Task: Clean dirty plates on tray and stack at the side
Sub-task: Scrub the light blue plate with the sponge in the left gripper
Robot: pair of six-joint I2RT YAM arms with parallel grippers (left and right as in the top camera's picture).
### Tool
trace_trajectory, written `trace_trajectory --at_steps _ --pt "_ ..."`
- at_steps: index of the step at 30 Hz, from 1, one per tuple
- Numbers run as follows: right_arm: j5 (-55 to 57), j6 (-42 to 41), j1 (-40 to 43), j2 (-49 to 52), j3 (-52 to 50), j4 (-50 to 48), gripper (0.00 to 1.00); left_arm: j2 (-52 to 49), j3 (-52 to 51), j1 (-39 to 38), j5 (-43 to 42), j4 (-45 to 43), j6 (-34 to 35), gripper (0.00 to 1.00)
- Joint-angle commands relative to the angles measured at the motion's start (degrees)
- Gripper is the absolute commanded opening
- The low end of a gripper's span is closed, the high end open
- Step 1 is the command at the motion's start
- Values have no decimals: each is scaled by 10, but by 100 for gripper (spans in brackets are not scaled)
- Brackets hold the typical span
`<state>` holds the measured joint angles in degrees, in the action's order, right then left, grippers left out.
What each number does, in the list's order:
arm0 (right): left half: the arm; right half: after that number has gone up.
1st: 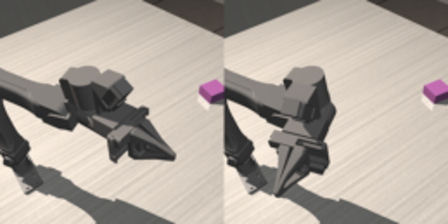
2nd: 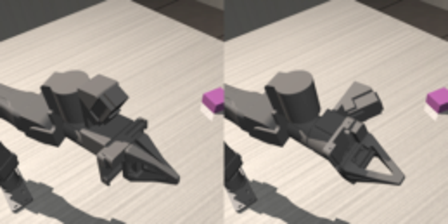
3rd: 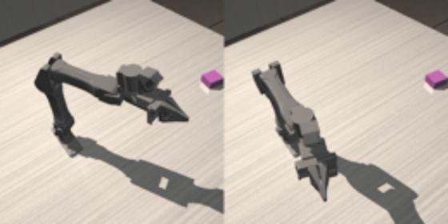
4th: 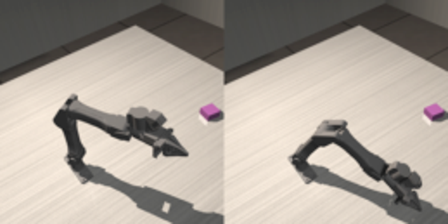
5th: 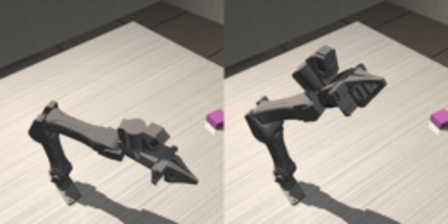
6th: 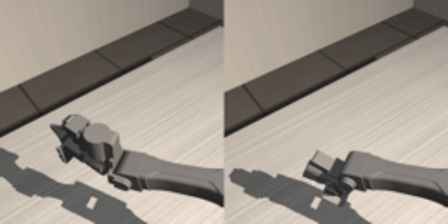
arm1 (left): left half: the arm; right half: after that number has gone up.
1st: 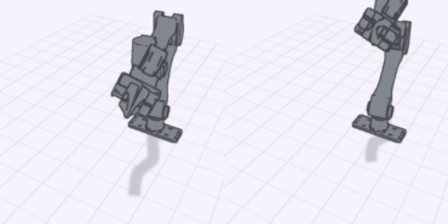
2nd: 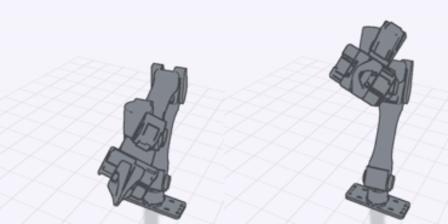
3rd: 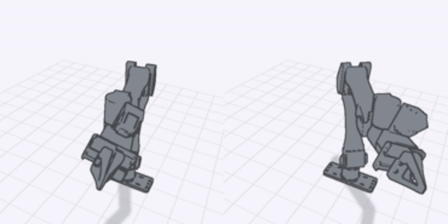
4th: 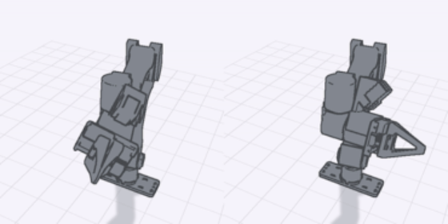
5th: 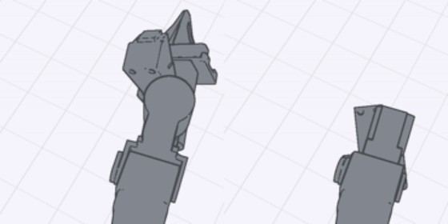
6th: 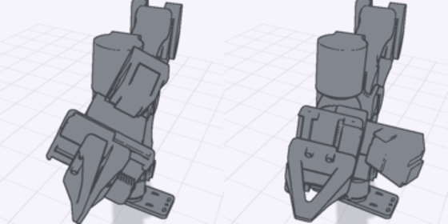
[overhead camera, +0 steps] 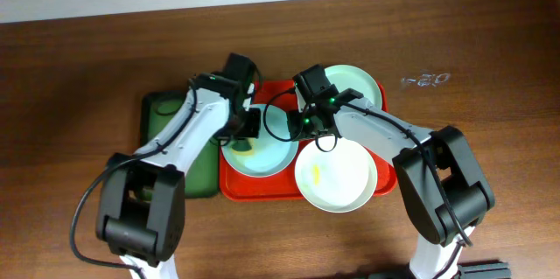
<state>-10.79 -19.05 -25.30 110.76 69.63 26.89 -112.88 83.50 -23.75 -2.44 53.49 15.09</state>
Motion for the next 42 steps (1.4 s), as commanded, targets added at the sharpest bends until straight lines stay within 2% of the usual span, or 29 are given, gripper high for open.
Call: trace_trajectory --at_steps 1,5,8,9,11,13,15,17,21,27,29,32,34,35,38,42 --pt "-6 1 -5 3 -2 -2 4 2 -40 -5 52 -37 38 0" --pt "-6 1 -5 3 -2 -1 4 2 -106 -5 41 -99 53 0" --pt "-6 1 -5 3 -2 -2 4 2 -124 -5 -82 -133 52 0" --pt "-6 1 -5 3 -2 -1 4 2 -124 -5 -151 -159 46 0" --pt "-6 1 -5 3 -2 -2 4 2 -120 -5 -207 -198 46 0" --pt "-6 1 -5 3 -2 -2 4 9 -85 -4 -187 -175 45 0" --pt "-6 1 -5 3 -2 -2 4 50 -35 -4 -29 -81 46 0" --pt "-6 1 -5 3 -2 -2 4 68 -34 -4 38 -62 46 0" --pt "-6 1 -5 3 -2 -1 4 47 -40 -5 42 -61 46 0" --pt "-6 1 -5 3 -2 -2 4 -66 -40 -5 35 -74 46 0" --pt "-6 1 -5 3 -2 -2 4 -86 -40 -8 -16 -76 46 0" --pt "-6 1 -5 3 -2 -2 4 -89 -35 -21 -164 -97 -1 0" --pt "-6 1 -5 3 -2 -2 4 -85 -7 -21 -192 -78 -19 0" --pt "-6 1 -5 3 -2 -2 4 -82 10 -21 -176 -60 -21 0" --pt "-6 1 -5 3 -2 -2 4 -76 55 -21 -54 31 -19 0" --pt "-6 1 -5 3 -2 -2 4 -76 55 -21 40 72 -19 0"
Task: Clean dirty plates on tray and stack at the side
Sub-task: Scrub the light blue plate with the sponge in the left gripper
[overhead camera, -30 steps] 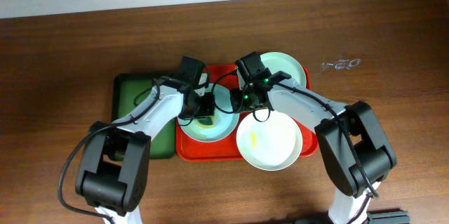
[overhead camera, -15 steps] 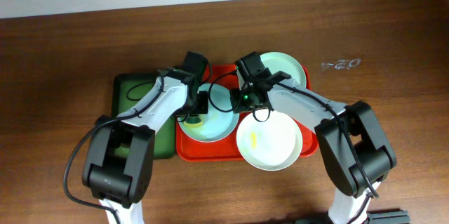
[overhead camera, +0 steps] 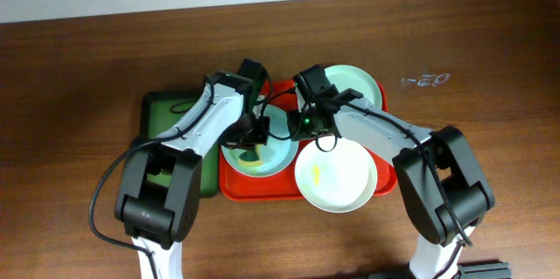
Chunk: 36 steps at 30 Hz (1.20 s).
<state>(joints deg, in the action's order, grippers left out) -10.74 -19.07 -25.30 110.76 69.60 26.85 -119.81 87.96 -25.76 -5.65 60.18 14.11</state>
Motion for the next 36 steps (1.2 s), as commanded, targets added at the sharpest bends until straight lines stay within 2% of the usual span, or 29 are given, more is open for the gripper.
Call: trace_trajectory --at_steps 1,4,7,10,12,14,17,20,22,25,28,30,34,36 --pt "-6 2 -5 3 -2 -1 4 -7 10 -1 72 0 -9 0" --pt "-6 2 -5 3 -2 -1 4 -7 10 0 144 -22 30 0" --pt "-6 2 -5 3 -2 -1 4 -18 8 0 139 -45 65 0" --pt "-6 2 -5 3 -2 -1 4 -49 -10 -1 18 -89 55 0" --pt "-6 1 -5 3 -2 -1 4 -50 -5 -1 -112 -101 23 0" --pt "-6 1 -5 3 -2 -1 4 -16 12 0 -151 -100 12 0" --pt "-6 1 -5 3 -2 -1 4 52 14 0 -68 -80 8 0" --pt "-6 1 -5 3 -2 -1 4 56 1 -2 24 -44 8 0" --pt "-6 1 -5 3 -2 -1 4 54 -16 -2 64 -63 9 0" --pt "-6 1 -5 3 -2 -1 4 54 -68 -2 73 -132 11 2" --pt "-6 1 -5 3 -2 -2 4 54 -114 -2 128 -163 48 2" --pt "-6 1 -5 3 -2 -2 4 54 -143 -2 96 -190 69 3" --pt "-6 1 -5 3 -2 -1 4 53 -167 -2 -61 -258 69 8" --pt "-6 1 -5 3 -2 -2 4 53 -167 -3 -158 -280 69 5"
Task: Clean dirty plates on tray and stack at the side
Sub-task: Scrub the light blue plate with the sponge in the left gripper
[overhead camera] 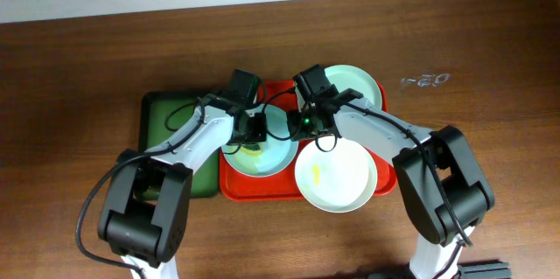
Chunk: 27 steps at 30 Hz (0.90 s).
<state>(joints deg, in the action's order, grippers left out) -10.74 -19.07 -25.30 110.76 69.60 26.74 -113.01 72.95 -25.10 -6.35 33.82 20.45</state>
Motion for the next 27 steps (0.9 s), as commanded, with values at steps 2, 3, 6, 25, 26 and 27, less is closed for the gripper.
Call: trace_trajectory --at_steps 2,3,6,25,26,27 --pt "-6 1 -5 3 -2 -2 4 -14 -14 -9 -198 -29 -7 2" --pt "-6 1 -5 3 -2 -2 4 -3 4 -9 -207 -3 -43 2" --pt "-6 1 -5 3 -2 -2 4 13 62 -17 -73 122 -57 2" --pt "-6 1 -5 3 -2 -2 4 -72 155 -44 42 277 -125 1" --pt "-6 1 -5 3 -2 -2 4 -72 187 -44 125 322 -110 1" --pt "-6 2 -5 3 -2 -2 4 -72 201 -44 179 337 -95 1"
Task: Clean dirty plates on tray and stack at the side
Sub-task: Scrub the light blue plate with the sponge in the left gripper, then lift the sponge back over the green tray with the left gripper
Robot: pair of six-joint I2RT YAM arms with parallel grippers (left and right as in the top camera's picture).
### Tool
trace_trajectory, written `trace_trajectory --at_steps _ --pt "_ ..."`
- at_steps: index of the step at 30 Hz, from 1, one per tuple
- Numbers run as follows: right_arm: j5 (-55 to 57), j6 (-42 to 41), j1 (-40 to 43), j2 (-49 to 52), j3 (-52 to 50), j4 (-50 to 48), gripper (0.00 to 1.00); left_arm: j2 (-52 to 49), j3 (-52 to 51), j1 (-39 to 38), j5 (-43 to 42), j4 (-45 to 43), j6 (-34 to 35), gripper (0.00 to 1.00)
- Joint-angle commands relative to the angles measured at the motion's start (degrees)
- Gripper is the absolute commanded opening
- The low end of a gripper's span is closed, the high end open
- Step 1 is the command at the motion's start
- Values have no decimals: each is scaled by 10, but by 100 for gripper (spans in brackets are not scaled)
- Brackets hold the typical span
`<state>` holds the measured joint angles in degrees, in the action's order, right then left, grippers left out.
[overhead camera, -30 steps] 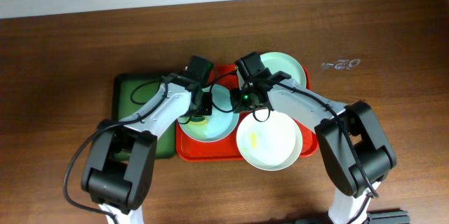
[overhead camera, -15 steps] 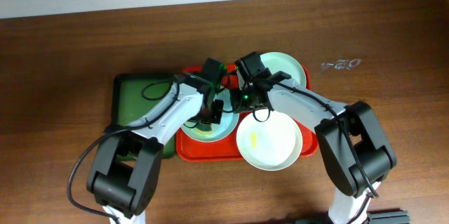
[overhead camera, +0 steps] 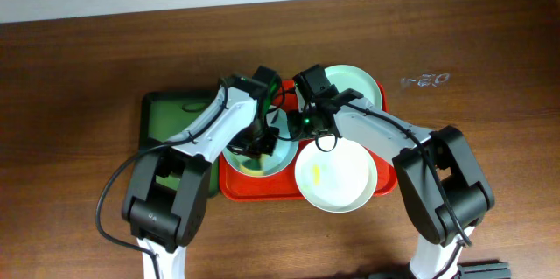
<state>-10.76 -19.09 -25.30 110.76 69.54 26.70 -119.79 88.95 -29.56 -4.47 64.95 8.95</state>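
A red tray (overhead camera: 262,193) holds three plates. My left gripper (overhead camera: 262,144) is down in the middle of the light blue plate (overhead camera: 282,153) on the tray's left, shut on a yellow sponge that it almost wholly hides. At that plate's right rim my right gripper (overhead camera: 290,128) appears shut on the edge. A pale green plate (overhead camera: 360,87) lies at the tray's back right. A white plate (overhead camera: 337,178) with a yellow smear lies at its front right.
A dark green tray (overhead camera: 162,117) lies on the table just left of the red tray, partly under my left arm. The two arms cross close together above the red tray. A small transparent object (overhead camera: 425,79) lies at the far right.
My left gripper has moved right and slightly toward the front, from the blue plate's left part to its middle, its wrist now turned. The right gripper has stayed at the rim.
My left gripper with the yellow sponge stood first at the blue plate's left rim, then nearer its front, then back at the left, and now at its middle. My right gripper stayed at the plate's right rim throughout. The other two plates have not moved.
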Motion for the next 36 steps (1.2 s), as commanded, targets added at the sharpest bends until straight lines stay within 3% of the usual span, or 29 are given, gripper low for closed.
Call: trace_trajectory --at_steps 1,6,10,12,17,20,22,24,27,32,35,36 --pt "-6 2 -5 3 -1 -1 4 -4 55 4 193 32 23 2" --pt "-6 2 -5 3 -1 -1 4 -4 84 19 204 49 41 0" --pt "-6 2 -5 3 -1 -1 4 -4 185 22 203 106 84 0" --pt "-6 2 -5 3 -1 -1 4 -4 230 59 204 164 83 0" --pt "-8 2 -5 3 -1 0 4 -4 233 174 205 208 69 0" --pt "-8 2 -5 3 -1 -4 4 -4 233 275 97 201 49 0" --pt "-8 2 -5 3 -1 -10 21 -4 233 337 10 200 8 0" --pt "-7 2 -5 3 -1 -10 30 -4 230 377 -62 176 7 0" --pt "-6 2 -5 3 -2 -9 32 -4 228 391 -88 164 5 0" --pt "-6 1 -6 3 -21 -6 27 129 139 351 -62 116 17 0" --pt "-6 1 -6 3 -21 -6 27 268 -28 344 -36 6 45 0" --pt "-6 1 -6 3 -21 -6 26 310 -113 344 -32 -68 49 0"
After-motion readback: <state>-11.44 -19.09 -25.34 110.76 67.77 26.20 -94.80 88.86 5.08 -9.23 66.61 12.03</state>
